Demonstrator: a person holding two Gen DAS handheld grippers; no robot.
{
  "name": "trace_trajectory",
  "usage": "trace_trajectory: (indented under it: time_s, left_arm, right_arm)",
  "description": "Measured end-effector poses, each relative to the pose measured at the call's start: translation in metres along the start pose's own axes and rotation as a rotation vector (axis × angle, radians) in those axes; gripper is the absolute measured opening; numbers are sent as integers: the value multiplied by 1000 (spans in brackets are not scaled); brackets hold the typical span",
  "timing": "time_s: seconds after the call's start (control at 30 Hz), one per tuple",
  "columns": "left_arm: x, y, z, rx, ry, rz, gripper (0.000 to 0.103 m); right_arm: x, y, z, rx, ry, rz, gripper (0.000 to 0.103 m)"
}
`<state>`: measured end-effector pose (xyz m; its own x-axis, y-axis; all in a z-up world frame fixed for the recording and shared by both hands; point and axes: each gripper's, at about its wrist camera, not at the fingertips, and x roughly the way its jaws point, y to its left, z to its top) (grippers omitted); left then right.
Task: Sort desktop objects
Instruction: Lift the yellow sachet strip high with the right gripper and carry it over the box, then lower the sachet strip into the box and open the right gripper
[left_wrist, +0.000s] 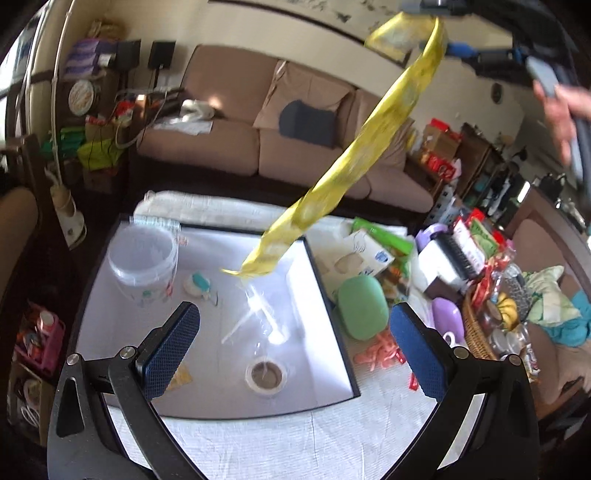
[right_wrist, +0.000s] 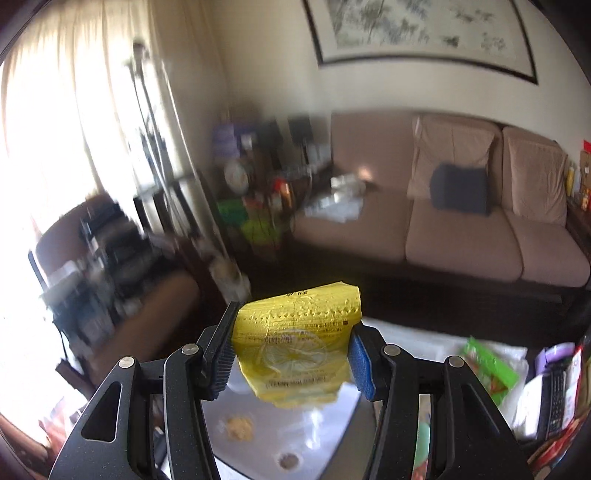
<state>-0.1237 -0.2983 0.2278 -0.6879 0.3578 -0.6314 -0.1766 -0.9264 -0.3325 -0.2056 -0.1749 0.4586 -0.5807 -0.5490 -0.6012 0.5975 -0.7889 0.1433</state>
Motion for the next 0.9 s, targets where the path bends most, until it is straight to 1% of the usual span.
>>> trace_trajectory:
  time_s: [0.13, 0.2, 0.27, 0.33, 0.43, 0.53, 0.6, 0.67, 0.7, 0.73, 0.77, 0.8, 0.83, 0.9]
  left_arm:
    - [0, 14, -16, -6, 23, 25, 103]
    - [-4, 20, -19, -9, 25, 49, 103]
    - [-8, 30, -20, -30, 18, 52, 103]
    - [-13, 37, -21, -46, 9, 48, 103]
    - [-16, 43, -23, -43, 9, 54, 103]
    - [-15, 48, -24, -30, 18, 62, 103]
    - [-11, 52, -24, -31, 27, 70, 103]
    - [-4, 58, -23, -37, 43, 80, 103]
    - [-1, 61, -23, -41, 51, 85, 103]
    - [1, 64, -23, -45, 56, 85, 103]
    - [3, 68, -23, -48, 56, 83, 103]
    - [5, 70, -23, -52, 56, 79, 103]
    - [7, 73, -23, -53, 57, 76, 103]
    - [11, 77, -23, -55, 63, 74, 103]
  right_arm:
    - [46, 3, -48, -27, 118, -5, 55]
    - [60, 5, -65, -45, 172, 2, 55]
    - [74, 12, -80, -79, 228, 2, 55]
    - [87, 18, -91, -99, 274, 5, 55]
    - [104, 26, -103, -121, 323, 3, 55]
    - [130, 33, -110, -125, 358, -4, 55]
    - [154, 35, -112, -123, 359, -17, 56]
    - [184, 35, -114, -113, 359, -42, 59]
    - [202, 33, -118, -111, 395, -68, 70]
    - [219, 31, -126, -107, 456, -106, 79]
    - [233, 28, -133, -99, 512, -138, 79]
    - [244, 25, -140, -92, 555, -147, 79]
    - [249, 23, -146, -93, 578, -149, 79]
    - [248, 20, -154, -118, 565, -153, 79]
